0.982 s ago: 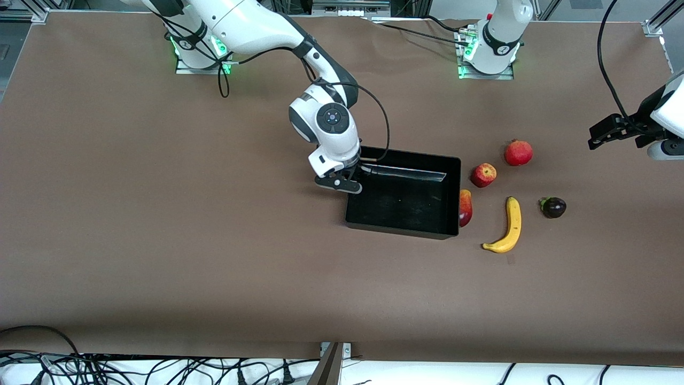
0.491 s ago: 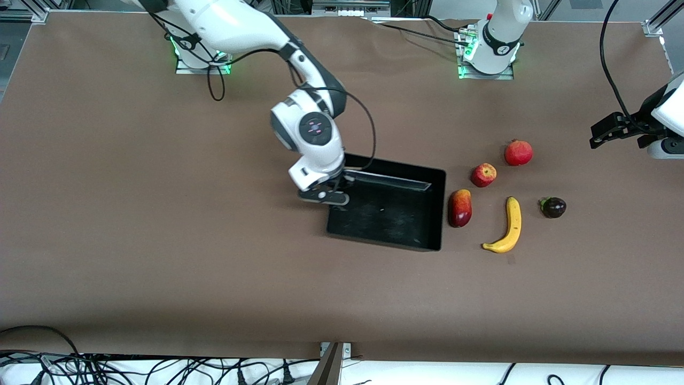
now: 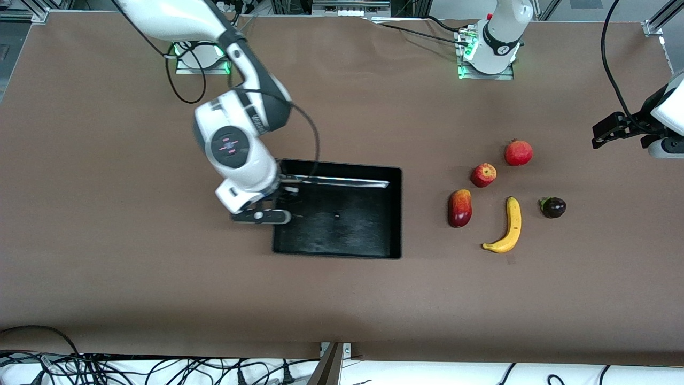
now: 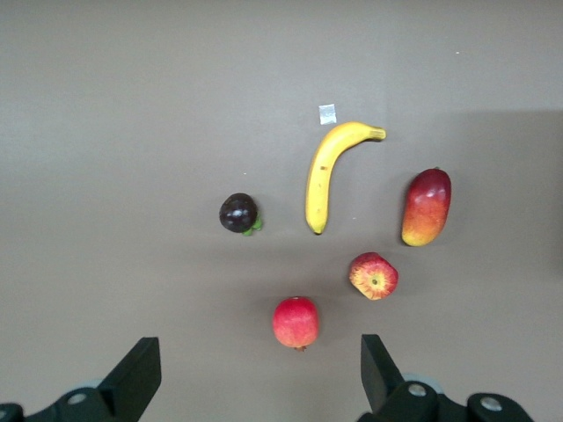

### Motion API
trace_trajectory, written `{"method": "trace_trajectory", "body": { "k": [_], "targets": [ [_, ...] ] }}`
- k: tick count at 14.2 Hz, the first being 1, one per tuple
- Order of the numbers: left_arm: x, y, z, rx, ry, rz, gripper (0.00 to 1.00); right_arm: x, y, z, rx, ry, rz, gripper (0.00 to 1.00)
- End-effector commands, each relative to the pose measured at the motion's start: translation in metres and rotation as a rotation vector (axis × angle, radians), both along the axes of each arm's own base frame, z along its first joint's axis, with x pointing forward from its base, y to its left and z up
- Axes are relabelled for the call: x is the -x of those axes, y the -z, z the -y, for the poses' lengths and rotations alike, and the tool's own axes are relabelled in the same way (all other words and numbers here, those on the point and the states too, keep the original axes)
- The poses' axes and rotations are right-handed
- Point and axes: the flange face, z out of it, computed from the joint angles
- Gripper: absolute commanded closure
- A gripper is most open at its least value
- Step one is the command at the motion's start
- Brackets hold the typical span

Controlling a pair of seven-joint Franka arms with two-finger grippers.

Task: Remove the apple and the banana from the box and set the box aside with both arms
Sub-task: 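Drag the tray across the table away from the fruits with the right gripper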

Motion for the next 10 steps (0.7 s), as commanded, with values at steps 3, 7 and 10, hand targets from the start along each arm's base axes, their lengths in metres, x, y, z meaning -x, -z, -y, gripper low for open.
{"method": "trace_trajectory", "body": {
  "k": [3, 7, 10],
  "targets": [
    [-0.003, -0.006, 0.002, -0.022, 0.025, -0.007, 0.00, -0.020, 0.010, 0.122, 0.001, -0.104, -0.051, 1.00],
    [-0.003, -0.006, 0.002, -0.024, 0.022, -0.007, 0.00, -0.010, 0.024, 0.204, 0.003, -0.077, -0.049, 1.00],
    [-0.003, -0.007, 0.002, -0.024, 0.022, -0.006, 0.00, 0.023, 0.048, 0.260, 0.015, -0.079, 0.002, 1.00]
  ]
}}
